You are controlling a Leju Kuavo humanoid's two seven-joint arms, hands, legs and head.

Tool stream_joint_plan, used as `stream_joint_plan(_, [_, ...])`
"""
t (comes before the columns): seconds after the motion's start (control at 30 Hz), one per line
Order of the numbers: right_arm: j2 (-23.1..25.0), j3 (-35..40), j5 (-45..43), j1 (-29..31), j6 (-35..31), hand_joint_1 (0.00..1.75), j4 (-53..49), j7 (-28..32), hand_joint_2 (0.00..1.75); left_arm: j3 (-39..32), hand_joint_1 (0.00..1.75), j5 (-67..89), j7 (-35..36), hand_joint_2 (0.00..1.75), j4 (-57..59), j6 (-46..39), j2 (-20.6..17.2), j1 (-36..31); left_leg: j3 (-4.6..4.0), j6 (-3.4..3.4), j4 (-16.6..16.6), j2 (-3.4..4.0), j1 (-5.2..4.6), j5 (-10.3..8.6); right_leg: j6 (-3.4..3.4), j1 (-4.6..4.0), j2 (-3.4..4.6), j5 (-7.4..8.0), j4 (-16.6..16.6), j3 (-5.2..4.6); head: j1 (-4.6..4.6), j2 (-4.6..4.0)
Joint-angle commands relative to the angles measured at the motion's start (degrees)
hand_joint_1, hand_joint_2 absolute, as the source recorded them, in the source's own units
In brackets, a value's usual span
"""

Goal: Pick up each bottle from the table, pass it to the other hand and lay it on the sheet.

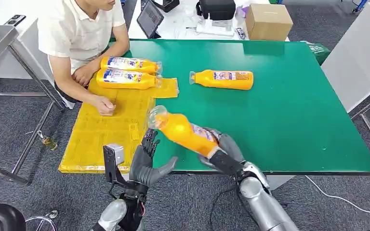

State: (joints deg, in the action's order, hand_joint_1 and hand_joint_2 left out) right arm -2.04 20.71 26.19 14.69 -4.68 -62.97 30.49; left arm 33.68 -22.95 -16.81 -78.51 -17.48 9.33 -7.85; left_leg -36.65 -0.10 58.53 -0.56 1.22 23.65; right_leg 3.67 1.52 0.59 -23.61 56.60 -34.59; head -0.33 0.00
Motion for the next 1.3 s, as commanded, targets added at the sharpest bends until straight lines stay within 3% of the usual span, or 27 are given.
stream_joint_plan(0.03, [1.06, 9.65, -0.6, 0.6, -1.22, 1.75, 0.7, 1.03, 1.75, 1.47, 0.0, -3.34, 0.42, 1.75, 7.98, -2.3, 1.23, -5.67, 0.14, 0.04, -0.03, 0.07, 0.02, 0.04, -0.12, -0.05, 0.0, -0.02, -0.05, 0.12, 0.0, 0.0])
stream_joint_plan(0.6, [3.11, 13.88, -2.76, 2.03, -0.47, 1.75, 2.79, 2.02, 1.75, 0.99, 0.0, -10.36, 1.1, 1.75, 7.96, 0.41, 1.7, -7.48, 0.28, 0.07, -0.03, 0.15, 0.04, 0.1, -0.22, -0.09, 0.03, -0.06, -0.05, 0.25, 0.0, 0.0])
stream_joint_plan(0.63, [3.15, 14.5, -3.19, 2.23, -0.06, 1.75, 3.03, 2.15, 1.75, 0.61, 0.26, -12.25, 0.91, 1.75, 7.03, 2.18, 1.62, -7.13, 0.19, 0.07, -0.04, 0.1, 0.01, 0.07, -0.17, -0.06, 0.01, -0.04, -0.05, 0.17, 0.0, 0.0])
stream_joint_plan(0.67, [3.21, 15.16, -3.71, 2.5, 0.33, 1.75, 3.47, 2.25, 1.75, 0.23, 1.73, -14.27, 0.94, 1.75, 5.49, 3.95, 1.5, -6.52, 0.27, 0.08, -0.03, 0.16, 0.02, 0.11, -0.21, -0.07, 0.05, -0.06, -0.04, 0.23, 0.0, 0.0])
stream_joint_plan(0.83, [3.68, 15.99, -5.19, 2.57, 1.17, 1.75, 4.88, 2.53, 1.75, -0.75, 1.75, -17.35, 1.0, 1.75, 1.97, 6.39, 1.14, -4.9, 0.32, 0.09, -0.02, 0.19, 0.04, 0.15, -0.23, -0.1, 0.06, -0.09, -0.04, 0.3, 0.0, 0.0])
stream_joint_plan(0.87, [3.76, 16.17, -5.61, 2.3, 1.43, 1.45, 5.19, 2.55, 1.75, -0.93, 1.75, -18.0, 0.78, 1.75, 1.51, 7.4, 0.96, -4.47, 0.08, 0.03, -0.02, 0.12, 0.01, 0.05, -0.11, -0.04, 0.06, -0.02, -0.01, 0.06, 0.0, 0.0])
stream_joint_plan(0.9, [3.82, 16.23, -5.83, 2.04, 1.51, 0.24, 5.33, 2.58, 1.75, -0.88, 1.75, -18.13, 0.88, 1.75, 1.43, 7.68, 0.77, -4.27, 0.24, 0.06, -0.03, 0.16, 0.04, 0.11, -0.21, -0.09, 0.05, -0.07, -0.05, 0.24, 0.0, 0.0])
stream_joint_plan(0.93, [3.98, 16.1, -6.22, 1.79, 1.55, 0.1, 5.43, 2.63, 1.75, -0.84, 1.75, -18.23, 0.73, 1.75, 1.23, 8.23, 0.54, -4.04, 0.18, 0.04, -0.04, 0.14, 0.04, 0.09, -0.17, -0.08, 0.06, -0.04, -0.05, 0.17, -0.02, 0.0])
stream_joint_plan(1.0, [4.02, 16.19, -6.31, 1.58, 1.54, 0.1, 5.5, 2.69, 1.75, -0.84, 1.75, -18.28, 0.65, 1.75, 1.24, 8.45, 0.42, -3.83, 0.11, 0.03, -0.06, 0.08, 0.01, 0.04, -0.13, -0.04, 0.02, -0.03, -0.04, 0.11, 0.0, 0.0])
stream_joint_plan(1.03, [4.02, 16.22, -6.58, 1.38, 1.38, 0.0, 5.39, 2.91, 1.75, -0.87, 1.75, -18.53, 0.3, 1.75, 1.1, 9.57, 0.31, -3.56, 0.26, 0.05, -0.06, 0.11, 0.04, 0.1, -0.21, -0.08, 0.01, -0.08, -0.06, 0.25, -0.02, -0.02])
stream_joint_plan(1.07, [4.01, 16.29, -6.6, 1.31, 1.38, 0.0, 5.36, 2.94, 1.75, -0.94, 1.75, -18.69, 0.2, 1.75, 0.96, 9.97, 0.26, -3.37, 0.39, 0.07, -0.07, 0.13, 0.06, 0.16, -0.28, -0.12, 0.0, -0.13, -0.07, 0.37, 0.0, 0.0])
stream_joint_plan(1.1, [3.53, 16.7, -6.03, 1.02, 0.84, 0.0, 4.95, 3.39, 0.0, -0.92, 1.75, -18.85, 0.23, 1.75, 0.88, 10.98, 0.01, -3.13, 0.27, 0.06, -0.05, 0.07, 0.05, 0.11, -0.22, -0.1, -0.04, -0.1, -0.06, 0.27, -0.02, 0.0])
stream_joint_plan(1.3, [3.32, 13.95, -3.51, -2.01, -8.72, 0.0, 3.17, 5.31, 0.0, -2.97, 1.75, -16.2, -2.02, 1.75, 0.23, 9.91, -0.66, -3.2, 0.26, 0.08, -0.05, -0.02, 0.04, 0.1, -0.2, -0.09, -0.14, -0.12, -0.07, 0.27, 0.0, 0.0])
